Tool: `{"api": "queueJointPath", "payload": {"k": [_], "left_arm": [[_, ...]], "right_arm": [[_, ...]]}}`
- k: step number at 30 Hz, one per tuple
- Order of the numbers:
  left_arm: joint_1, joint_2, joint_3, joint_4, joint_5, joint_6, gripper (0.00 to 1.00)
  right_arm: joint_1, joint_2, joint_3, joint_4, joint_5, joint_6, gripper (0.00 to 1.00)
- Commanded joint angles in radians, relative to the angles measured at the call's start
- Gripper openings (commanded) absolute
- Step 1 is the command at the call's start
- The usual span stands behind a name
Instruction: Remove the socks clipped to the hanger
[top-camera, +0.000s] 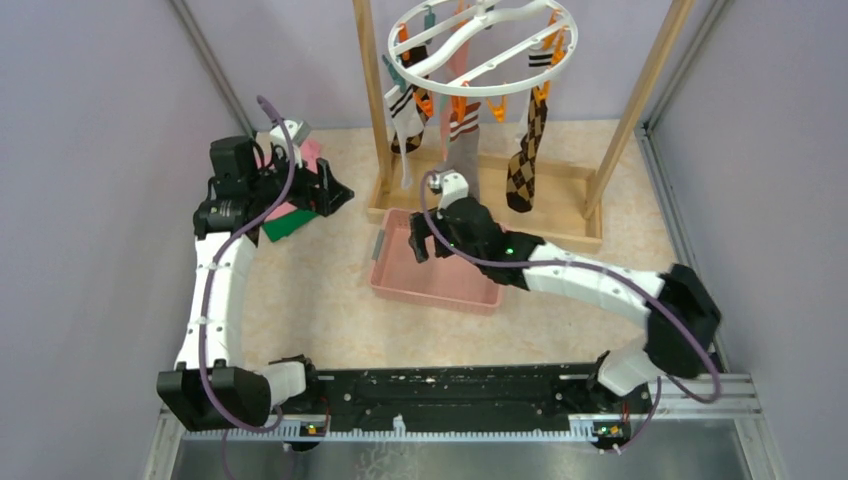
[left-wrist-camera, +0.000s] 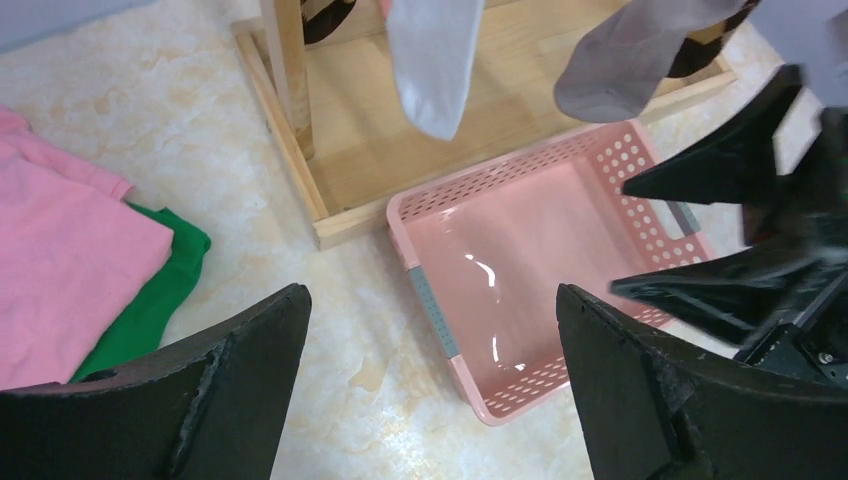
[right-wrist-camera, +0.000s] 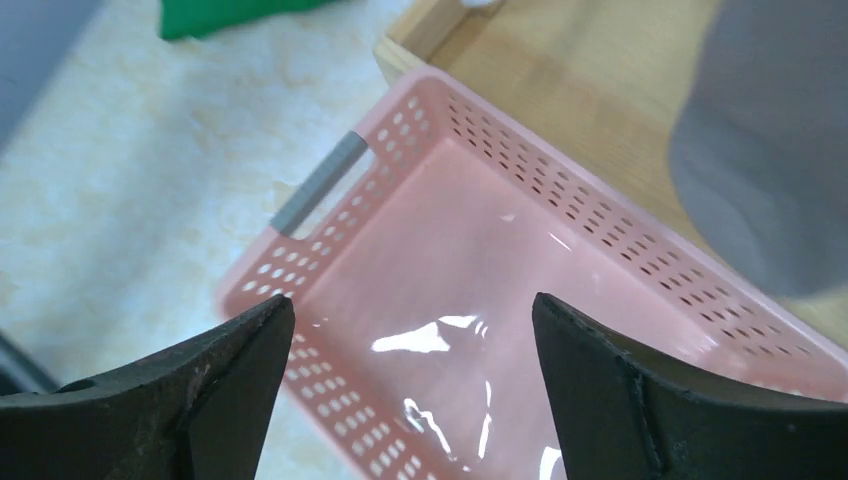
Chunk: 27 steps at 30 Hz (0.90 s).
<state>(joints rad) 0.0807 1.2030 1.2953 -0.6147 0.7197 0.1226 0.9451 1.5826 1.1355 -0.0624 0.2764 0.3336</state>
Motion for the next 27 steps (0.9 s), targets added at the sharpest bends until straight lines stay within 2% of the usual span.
{"api": "queueJointPath", "payload": {"k": [1, 5, 7, 10, 13, 15, 21, 27], "left_arm": [[-0.001, -0.044, 0.071, -0.012, 0.081, -0.014, 0.99], [-0.005, -0.023, 0.096, -0.011, 0.171, -0.041, 0.99], [-0.019, 0.0, 0.117, -0.012, 0.188, -0.046, 0.99], [-0.066, 0.028, 0.147, -0.012, 0.191, -0.047, 0.99], [-0.163, 0.04, 0.172, 0.009, 0.121, -0.044, 0.99], [-0.216, 0.05, 0.186, 0.038, 0.066, -0.058, 0.99], [-0.374, 0.104, 0.176, 0.079, 0.027, -0.12, 0.99], [-0.395, 0.129, 0.201, 0.101, 0.061, -0.171, 0.99]], "right_arm": [[0.004, -0.257, -0.064, -0.077, -0.004, 0.035, 0.89], [0.003, -0.427, -0.048, -0.176, 0.034, 0.013, 0.91], [-0.01, -0.452, -0.003, -0.223, 0.054, -0.022, 0.91], [-0.07, -0.435, 0.105, -0.297, 0.038, -0.051, 0.88], [-0.115, -0.415, 0.198, -0.316, -0.016, -0.095, 0.88], [-0.118, -0.395, 0.252, -0.334, -0.026, -0.112, 0.88], [-0.12, -0.348, 0.328, -0.3, 0.032, -0.102, 0.86], [-0.127, -0.292, 0.361, -0.253, 0.072, -0.102, 0.84]]}}
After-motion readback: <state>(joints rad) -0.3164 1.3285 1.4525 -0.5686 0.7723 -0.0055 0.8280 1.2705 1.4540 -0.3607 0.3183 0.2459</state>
